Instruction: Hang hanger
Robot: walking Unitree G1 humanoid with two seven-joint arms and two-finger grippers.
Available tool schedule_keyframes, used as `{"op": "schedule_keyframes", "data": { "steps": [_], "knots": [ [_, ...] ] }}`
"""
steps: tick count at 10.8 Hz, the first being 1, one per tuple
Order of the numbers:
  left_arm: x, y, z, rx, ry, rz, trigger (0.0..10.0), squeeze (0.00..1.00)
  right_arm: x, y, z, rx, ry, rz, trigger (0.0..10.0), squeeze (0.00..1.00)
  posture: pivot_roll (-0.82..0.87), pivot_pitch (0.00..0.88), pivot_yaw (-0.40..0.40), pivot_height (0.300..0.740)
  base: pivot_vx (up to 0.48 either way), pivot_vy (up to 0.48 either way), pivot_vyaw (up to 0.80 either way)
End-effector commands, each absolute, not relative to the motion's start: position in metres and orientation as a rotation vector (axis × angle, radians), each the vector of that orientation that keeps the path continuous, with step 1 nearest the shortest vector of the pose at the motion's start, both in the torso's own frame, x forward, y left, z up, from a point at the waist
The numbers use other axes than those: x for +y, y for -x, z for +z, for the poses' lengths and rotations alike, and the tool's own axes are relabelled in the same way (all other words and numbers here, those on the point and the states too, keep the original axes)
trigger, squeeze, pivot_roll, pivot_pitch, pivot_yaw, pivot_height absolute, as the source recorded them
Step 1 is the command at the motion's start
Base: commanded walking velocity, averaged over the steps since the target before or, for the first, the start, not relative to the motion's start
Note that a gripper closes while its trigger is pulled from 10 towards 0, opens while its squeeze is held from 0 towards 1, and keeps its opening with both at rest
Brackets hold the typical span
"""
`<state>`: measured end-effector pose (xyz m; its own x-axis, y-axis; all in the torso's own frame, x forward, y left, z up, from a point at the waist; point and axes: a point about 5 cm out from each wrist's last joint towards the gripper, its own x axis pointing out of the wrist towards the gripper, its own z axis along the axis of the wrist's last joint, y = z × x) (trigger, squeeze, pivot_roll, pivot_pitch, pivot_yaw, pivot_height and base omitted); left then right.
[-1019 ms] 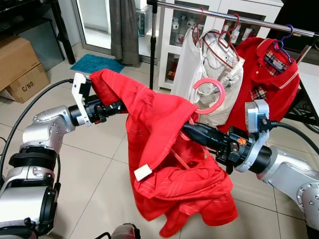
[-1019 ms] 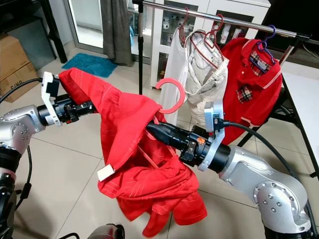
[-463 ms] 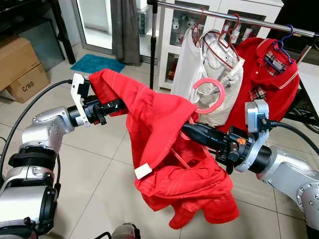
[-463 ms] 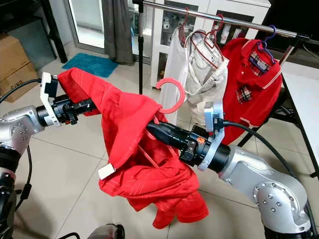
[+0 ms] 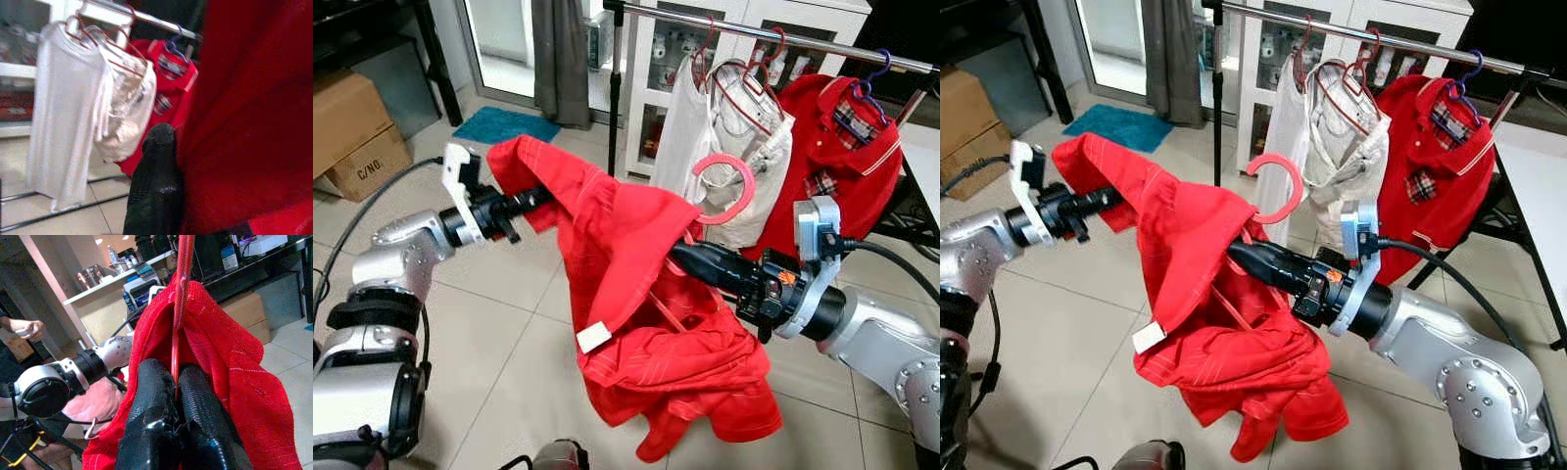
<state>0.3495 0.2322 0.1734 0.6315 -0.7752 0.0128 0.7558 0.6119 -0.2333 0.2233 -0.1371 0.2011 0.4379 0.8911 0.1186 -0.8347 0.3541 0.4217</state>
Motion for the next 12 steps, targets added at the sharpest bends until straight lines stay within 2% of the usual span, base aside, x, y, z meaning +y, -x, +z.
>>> {"op": "schedule_keyframes", "data": {
  "steps": [1,3,5,8,11,12],
  "knots": [
    [0.237,-0.353,0.183,0.044,0.234,-0.853,0.0,0.0,-0.137,-0.223,0.205,0.127,-0.445,1.123,10.0,0.0,0.03,0.0,-0.04,0.74,0.0,0.0,0.0],
    [0.253,-0.353,0.188,-0.066,0.361,-0.722,0.0,0.0,-0.142,-0.227,0.196,0.169,-0.423,1.05,10.0,0.0,0.03,0.0,-0.033,0.74,0.0,0.0,0.0],
    [0.273,-0.352,0.184,-0.14,0.511,-0.521,0.0,0.0,-0.145,-0.229,0.191,0.192,-0.419,1.013,10.0,0.0,0.03,0.0,-0.033,0.74,0.0,0.0,0.0],
    [0.287,-0.348,0.158,-0.077,0.622,-0.295,0.0,0.0,-0.147,-0.232,0.189,0.204,-0.415,0.994,10.0,0.0,0.03,0.0,-0.043,0.74,0.0,0.0,0.0],
    [0.289,-0.35,0.141,0.021,0.606,-0.131,0.0,0.0,-0.149,-0.233,0.188,0.215,-0.404,0.991,10.0,0.0,0.03,0.0,-0.047,0.74,0.0,0.0,0.0],
    [0.298,-0.35,0.136,0.065,0.591,0.007,0.0,0.0,-0.15,-0.232,0.188,0.217,-0.402,0.984,10.0,0.0,0.02,0.0,-0.048,0.74,0.0,0.0,0.0]
  ]
}}
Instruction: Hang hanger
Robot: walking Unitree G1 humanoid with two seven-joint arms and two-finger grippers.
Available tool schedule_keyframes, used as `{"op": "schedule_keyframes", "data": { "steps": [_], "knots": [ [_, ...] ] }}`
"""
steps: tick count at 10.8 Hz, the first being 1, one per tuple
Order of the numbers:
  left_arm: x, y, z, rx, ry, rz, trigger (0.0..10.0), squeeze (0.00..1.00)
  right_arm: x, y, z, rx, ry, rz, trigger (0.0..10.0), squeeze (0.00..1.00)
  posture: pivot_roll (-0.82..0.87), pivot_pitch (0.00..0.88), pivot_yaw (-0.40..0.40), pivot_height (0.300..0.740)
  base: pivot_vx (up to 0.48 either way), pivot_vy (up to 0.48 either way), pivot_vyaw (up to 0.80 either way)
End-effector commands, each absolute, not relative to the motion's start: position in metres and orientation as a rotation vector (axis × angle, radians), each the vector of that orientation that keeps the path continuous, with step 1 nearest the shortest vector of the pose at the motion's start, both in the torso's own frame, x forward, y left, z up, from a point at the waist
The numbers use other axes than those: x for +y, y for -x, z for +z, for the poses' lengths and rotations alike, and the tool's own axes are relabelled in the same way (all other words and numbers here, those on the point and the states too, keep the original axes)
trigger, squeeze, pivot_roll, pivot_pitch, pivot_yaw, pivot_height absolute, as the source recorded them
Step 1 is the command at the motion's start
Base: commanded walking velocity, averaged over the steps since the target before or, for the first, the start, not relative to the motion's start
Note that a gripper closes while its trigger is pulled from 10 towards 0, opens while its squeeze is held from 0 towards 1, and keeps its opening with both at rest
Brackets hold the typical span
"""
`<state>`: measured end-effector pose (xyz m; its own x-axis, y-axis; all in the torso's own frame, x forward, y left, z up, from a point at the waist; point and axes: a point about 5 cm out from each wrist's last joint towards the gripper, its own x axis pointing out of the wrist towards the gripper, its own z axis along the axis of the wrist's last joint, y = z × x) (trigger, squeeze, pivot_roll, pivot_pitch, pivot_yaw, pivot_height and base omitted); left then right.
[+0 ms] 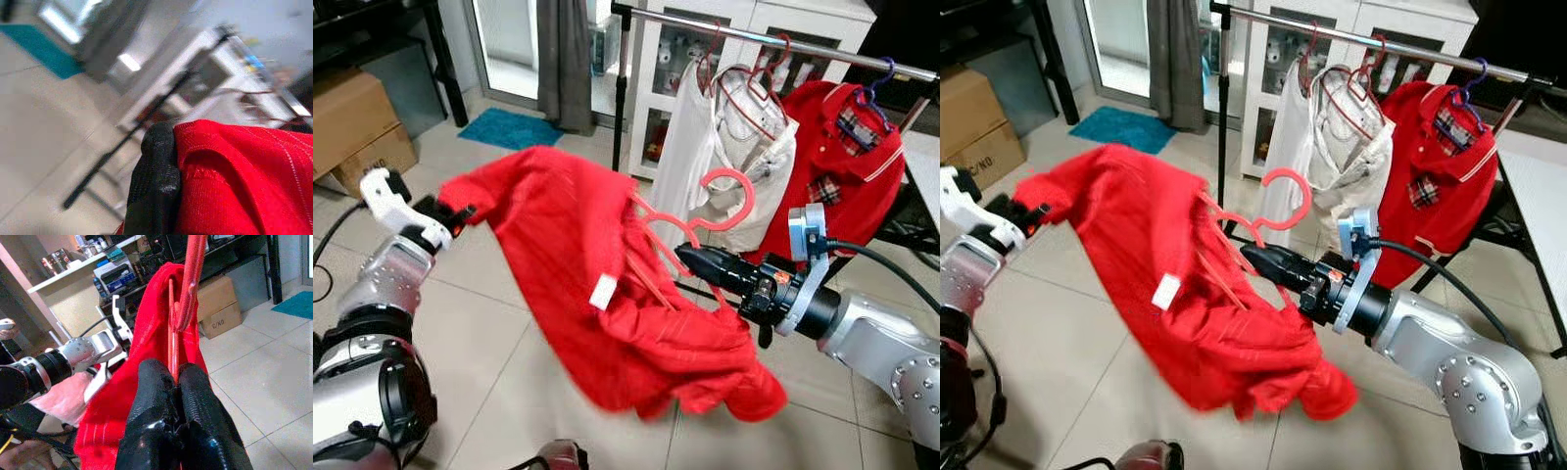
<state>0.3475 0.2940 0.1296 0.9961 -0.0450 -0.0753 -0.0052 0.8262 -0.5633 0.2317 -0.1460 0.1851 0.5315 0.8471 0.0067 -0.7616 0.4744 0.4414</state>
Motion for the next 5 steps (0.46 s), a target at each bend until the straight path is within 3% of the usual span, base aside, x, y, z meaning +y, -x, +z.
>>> {"op": "schedule_keyframes", "data": {
  "steps": [1,5],
  "knots": [
    [0.301,-0.3494,0.1353,0.076,0.578,0.043,0.0,0.0,-0.1506,-0.2322,0.1879,0.219,-0.4,0.979,10.0,0.0,0.02,0.0,-0.048,0.74,0.0,0.0,0.0],
    [0.3082,-0.3466,0.1259,0.136,0.551,0.191,0.0,0.0,-0.152,-0.2327,0.1865,0.222,-0.397,0.966,10.0,0.0,0.02,0.0,-0.041,0.74,0.0,0.0,0.0]
  ]
}}
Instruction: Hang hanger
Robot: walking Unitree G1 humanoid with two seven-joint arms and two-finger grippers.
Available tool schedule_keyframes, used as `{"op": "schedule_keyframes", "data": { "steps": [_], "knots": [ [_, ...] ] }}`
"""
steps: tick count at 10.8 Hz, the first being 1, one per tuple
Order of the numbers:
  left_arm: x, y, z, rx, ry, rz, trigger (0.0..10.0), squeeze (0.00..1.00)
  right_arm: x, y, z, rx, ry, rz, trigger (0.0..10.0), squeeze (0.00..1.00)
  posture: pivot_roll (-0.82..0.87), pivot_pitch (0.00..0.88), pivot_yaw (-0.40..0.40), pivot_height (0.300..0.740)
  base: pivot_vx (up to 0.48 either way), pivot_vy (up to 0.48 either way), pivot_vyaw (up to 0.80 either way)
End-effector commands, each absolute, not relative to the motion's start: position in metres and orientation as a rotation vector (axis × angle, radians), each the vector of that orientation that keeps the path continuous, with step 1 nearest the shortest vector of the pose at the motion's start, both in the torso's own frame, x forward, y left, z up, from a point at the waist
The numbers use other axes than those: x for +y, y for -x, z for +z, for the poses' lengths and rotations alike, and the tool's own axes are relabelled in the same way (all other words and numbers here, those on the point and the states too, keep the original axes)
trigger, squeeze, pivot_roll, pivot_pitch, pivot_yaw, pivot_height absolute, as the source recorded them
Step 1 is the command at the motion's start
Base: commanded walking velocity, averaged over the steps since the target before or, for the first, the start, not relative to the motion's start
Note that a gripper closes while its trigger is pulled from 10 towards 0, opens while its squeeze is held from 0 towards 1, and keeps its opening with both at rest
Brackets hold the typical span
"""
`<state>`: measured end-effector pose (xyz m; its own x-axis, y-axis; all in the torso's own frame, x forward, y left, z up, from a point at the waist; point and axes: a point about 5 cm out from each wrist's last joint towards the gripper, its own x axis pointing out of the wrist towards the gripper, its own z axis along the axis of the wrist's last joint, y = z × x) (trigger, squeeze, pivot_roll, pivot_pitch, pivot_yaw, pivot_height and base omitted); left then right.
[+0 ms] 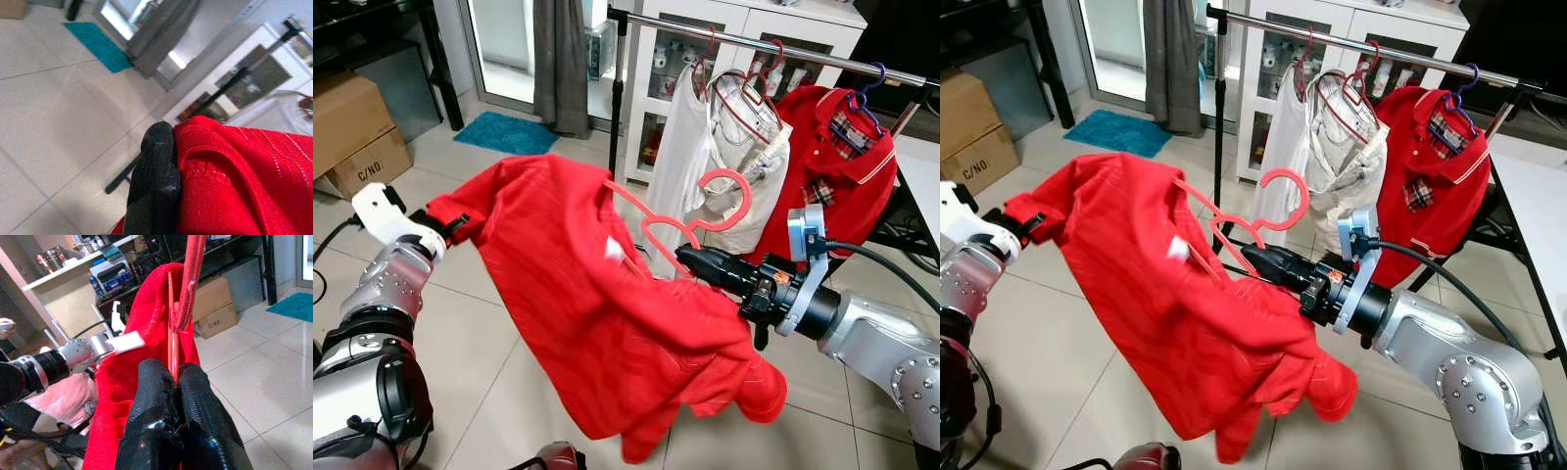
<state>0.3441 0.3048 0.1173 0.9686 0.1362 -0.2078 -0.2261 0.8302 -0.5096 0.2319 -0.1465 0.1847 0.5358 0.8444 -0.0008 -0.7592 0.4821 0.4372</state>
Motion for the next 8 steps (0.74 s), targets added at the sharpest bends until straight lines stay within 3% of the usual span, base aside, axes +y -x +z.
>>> {"op": "schedule_keyframes", "data": {
  "steps": [1,3,4,5,8],
  "knots": [
    [0.313,-0.344,0.121,0.16,0.552,0.253,0.0,0.0,-0.153,-0.233,0.186,0.223,-0.397,0.959,10.0,0.0,0.02,0.0,-0.042,0.74,0.0,0.0,0.0],
    [0.31,-0.344,0.119,0.177,0.534,0.248,0.0,0.0,-0.153,-0.233,0.186,0.224,-0.396,0.957,10.0,0.0,0.02,0.003,-0.044,0.74,0.0,0.0,0.0],
    [0.296,-0.351,0.126,0.122,0.577,0.114,10.0,0.0,-0.153,-0.233,0.186,0.226,-0.395,0.955,10.0,0.0,0.02,0.006,-0.048,0.74,0.0,0.0,0.0],
    [0.292,-0.352,0.13,0.109,0.522,0.061,10.0,1.0,-0.153,-0.234,0.185,0.234,-0.397,0.941,10.0,0.0,0.02,0.009,-0.049,0.74,0.0,0.0,0.0],
    [0.31,-0.331,0.11,0.221,0.334,0.073,10.0,1.0,-0.155,-0.241,0.181,0.202,-0.39,0.813,10.0,0.0,0.02,0.02,-0.025,0.74,0.0,0.0,0.0]
  ]
}}
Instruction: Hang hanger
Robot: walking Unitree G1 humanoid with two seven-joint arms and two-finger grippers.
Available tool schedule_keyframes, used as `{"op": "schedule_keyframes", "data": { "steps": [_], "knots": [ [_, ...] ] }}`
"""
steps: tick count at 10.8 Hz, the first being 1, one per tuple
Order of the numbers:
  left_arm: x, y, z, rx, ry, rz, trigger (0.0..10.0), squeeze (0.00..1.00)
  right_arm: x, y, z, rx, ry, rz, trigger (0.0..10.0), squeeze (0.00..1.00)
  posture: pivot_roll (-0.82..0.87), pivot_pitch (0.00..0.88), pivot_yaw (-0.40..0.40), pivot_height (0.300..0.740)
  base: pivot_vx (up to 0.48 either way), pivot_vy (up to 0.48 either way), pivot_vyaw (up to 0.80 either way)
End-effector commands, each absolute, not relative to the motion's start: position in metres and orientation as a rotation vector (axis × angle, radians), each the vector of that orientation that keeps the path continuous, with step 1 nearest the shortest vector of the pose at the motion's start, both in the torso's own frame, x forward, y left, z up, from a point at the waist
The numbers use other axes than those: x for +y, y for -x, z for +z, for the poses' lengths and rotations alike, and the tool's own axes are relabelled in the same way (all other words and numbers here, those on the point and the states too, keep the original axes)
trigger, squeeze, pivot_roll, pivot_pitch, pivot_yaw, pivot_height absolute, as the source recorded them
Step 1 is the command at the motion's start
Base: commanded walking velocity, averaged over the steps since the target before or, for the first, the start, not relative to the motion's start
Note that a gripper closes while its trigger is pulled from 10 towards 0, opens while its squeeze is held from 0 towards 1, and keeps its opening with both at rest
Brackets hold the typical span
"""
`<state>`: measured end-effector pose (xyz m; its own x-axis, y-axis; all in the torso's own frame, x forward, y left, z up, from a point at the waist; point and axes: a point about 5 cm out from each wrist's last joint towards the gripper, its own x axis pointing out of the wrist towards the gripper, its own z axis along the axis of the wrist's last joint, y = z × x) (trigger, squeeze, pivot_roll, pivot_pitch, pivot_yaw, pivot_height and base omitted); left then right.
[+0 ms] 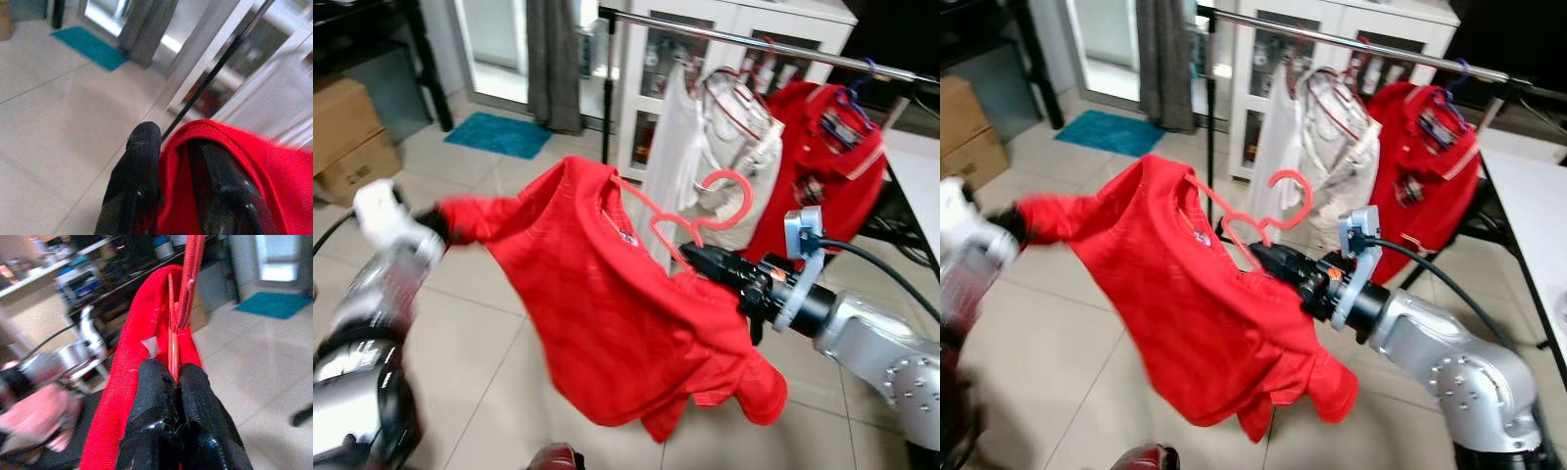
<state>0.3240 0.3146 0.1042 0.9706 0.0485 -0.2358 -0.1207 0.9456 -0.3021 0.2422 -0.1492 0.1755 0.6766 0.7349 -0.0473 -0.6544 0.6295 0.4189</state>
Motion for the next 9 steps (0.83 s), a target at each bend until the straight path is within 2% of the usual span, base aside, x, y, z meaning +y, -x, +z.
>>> {"op": "schedule_keyframes", "data": {
  "steps": [1,3,4,5,6,7,9],
  "knots": [
    [0.312,-0.322,0.102,0.257,0.255,0.052,10.0,1.0,-0.156,-0.247,0.178,0.169,-0.334,0.687,10.0,0.0,0.02,0.022,-0.023,0.74,0.0,0.0,0.0],
    [0.307,-0.307,0.095,0.279,0.145,0.007,10.0,1.0,-0.151,-0.249,0.165,0.183,-0.372,0.544,10.0,0.0,0.05,0.033,-0.043,0.74,0.0,0.0,0.0],
    [0.296,-0.302,0.091,0.294,0.109,-0.021,10.0,1.0,-0.15,-0.25,0.155,0.189,-0.288,0.473,10.0,0.0,0.05,0.039,-0.04,0.74,0.0,0.0,0.0],
    [0.273,-0.3,0.097,0.267,0.067,-0.09,10.0,1.0,-0.151,-0.251,0.141,0.241,-0.28,0.404,10.0,0.0,0.06,0.046,-0.034,0.74,0.0,0.0,0.0],
    [0.245,-0.295,0.11,0.205,0.005,-0.129,10.0,0.07,-0.153,-0.252,0.13,0.281,-0.321,0.295,10.0,0.0,0.06,0.05,-0.037,0.74,0.0,0.0,0.0],
    [0.23,-0.291,0.12,0.162,0.003,-0.139,10.0,0.0,-0.154,-0.252,0.126,0.284,-0.341,0.241,10.0,0.0,0.06,0.049,-0.04,0.74,0.0,0.0,0.0],
    [0.205,-0.277,0.139,0.079,-0.033,-0.155,10.0,0.0,-0.155,-0.25,0.115,0.259,-0.241,0.12,10.0,0.0,0.06,0.041,-0.03,0.74,0.0,0.0,0.0]
  ]
}}
